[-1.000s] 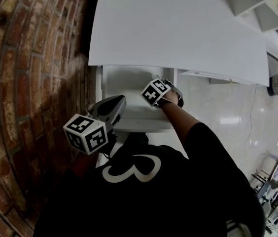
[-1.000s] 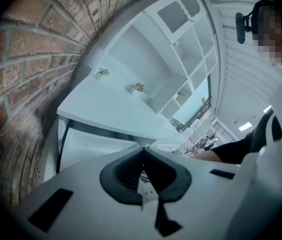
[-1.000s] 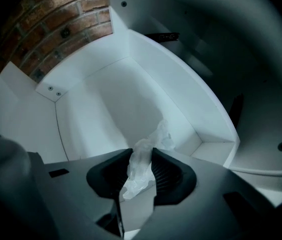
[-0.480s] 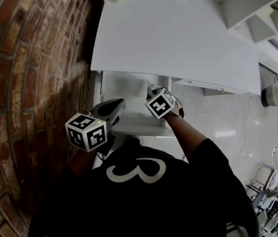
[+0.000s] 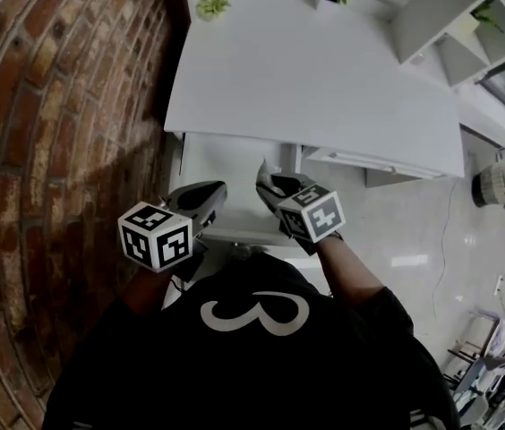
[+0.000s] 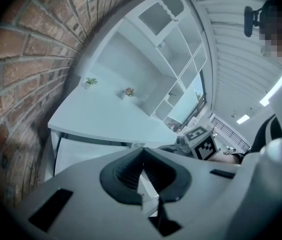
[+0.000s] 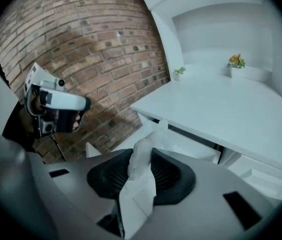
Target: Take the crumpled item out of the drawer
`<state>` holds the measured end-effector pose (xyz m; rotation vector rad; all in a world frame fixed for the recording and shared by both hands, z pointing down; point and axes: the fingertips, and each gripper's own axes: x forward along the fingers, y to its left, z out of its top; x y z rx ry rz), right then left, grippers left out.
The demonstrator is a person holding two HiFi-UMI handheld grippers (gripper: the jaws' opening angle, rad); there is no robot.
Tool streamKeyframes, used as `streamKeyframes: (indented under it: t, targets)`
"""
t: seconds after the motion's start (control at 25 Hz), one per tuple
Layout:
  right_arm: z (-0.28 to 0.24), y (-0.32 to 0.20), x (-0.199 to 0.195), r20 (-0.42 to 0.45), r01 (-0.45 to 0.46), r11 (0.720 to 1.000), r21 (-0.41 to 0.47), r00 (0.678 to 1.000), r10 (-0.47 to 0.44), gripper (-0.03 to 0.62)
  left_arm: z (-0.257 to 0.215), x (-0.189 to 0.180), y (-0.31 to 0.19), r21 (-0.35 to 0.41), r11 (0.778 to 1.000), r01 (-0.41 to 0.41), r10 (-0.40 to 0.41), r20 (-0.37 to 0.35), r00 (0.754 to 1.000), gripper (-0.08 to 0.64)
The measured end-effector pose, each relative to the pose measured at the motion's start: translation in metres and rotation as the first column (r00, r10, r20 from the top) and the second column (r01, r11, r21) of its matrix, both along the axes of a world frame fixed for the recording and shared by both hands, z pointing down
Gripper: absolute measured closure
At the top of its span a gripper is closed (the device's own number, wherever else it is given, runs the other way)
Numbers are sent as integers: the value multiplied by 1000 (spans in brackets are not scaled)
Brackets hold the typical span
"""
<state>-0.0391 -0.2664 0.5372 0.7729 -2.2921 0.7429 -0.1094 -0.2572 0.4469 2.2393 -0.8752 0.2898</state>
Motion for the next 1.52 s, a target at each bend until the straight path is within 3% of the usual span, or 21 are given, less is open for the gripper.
streamKeyframes:
  t: [0.24,0.76,1.0,1.52]
  targets:
    - [-69,13,16,232,-51,997,65,972,35,471,-35,15,12,49,999,-8,8,-5,1000,557]
    - [-211,37,63,479,-40,977,210,875,-67,471,-142,59,26,172,985,4,14,-102,995,557]
    - [-251,43,65,537,-20,962,271,833,-134,471,-167,70,26,226,974,9,20,-127,992,557]
    - [-287,71,92,543,13,922,386,805,-238,481,-196,96,51,321,946,40,3,-132,991,557]
